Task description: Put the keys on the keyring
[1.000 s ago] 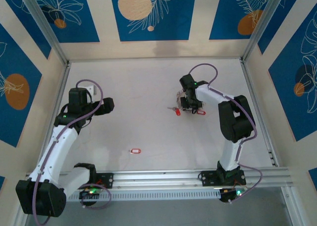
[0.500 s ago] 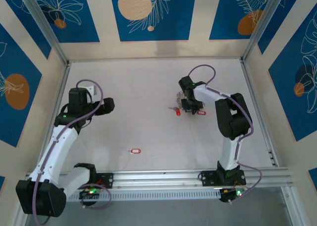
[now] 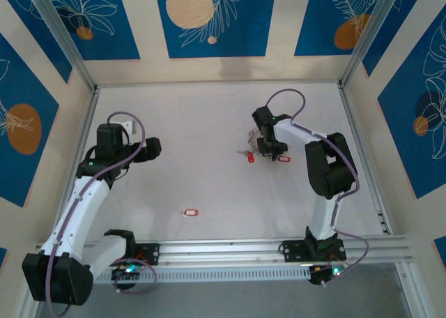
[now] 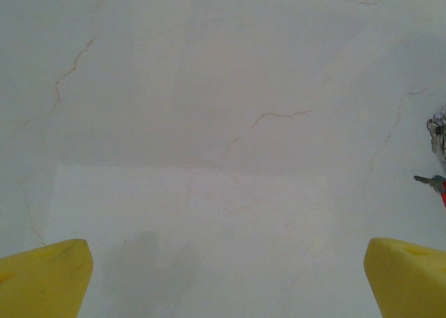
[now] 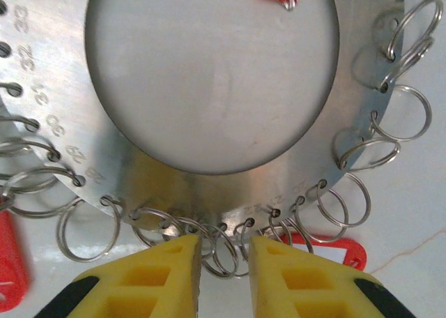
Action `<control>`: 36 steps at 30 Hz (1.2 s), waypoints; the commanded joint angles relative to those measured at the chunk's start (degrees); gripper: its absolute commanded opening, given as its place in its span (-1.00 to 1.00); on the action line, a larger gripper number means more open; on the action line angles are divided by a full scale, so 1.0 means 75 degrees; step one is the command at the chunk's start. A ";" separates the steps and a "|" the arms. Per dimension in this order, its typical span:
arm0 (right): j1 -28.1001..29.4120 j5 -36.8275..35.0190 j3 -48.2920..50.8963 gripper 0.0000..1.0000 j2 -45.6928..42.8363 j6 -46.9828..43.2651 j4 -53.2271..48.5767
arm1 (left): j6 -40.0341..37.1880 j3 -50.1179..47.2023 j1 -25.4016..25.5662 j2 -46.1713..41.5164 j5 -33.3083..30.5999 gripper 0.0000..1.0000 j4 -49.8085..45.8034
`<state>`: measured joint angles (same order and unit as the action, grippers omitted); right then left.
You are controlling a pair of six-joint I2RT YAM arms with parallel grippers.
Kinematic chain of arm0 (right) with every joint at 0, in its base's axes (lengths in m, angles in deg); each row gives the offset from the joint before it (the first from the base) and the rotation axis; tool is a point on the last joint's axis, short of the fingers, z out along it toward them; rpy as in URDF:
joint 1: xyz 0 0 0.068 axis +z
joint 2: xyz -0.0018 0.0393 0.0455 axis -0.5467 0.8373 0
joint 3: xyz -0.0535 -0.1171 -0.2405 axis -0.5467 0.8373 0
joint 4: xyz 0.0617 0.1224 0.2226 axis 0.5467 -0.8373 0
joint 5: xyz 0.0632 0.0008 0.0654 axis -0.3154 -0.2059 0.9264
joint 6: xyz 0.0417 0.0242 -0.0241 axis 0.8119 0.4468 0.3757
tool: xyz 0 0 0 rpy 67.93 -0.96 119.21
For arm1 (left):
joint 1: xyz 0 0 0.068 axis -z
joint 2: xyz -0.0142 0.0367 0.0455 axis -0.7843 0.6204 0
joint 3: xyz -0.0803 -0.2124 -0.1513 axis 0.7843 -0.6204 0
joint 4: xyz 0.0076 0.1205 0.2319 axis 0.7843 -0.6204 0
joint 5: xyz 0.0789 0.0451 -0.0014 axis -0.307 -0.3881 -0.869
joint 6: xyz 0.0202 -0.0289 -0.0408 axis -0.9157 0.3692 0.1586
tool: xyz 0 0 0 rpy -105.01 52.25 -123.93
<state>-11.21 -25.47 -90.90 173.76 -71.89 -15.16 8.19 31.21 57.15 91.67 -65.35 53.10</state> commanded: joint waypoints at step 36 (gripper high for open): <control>-0.1119 0.2704 0.1010 -0.67 -0.0661 0.0465 0.0944 | 0.0091 0.0162 -0.0049 -0.0155 0.0169 0.99 -0.0057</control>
<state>-19.32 -7.22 -84.04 167.99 -69.49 -8.67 8.19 31.21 57.15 91.10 -64.91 53.10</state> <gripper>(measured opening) 0.164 0.998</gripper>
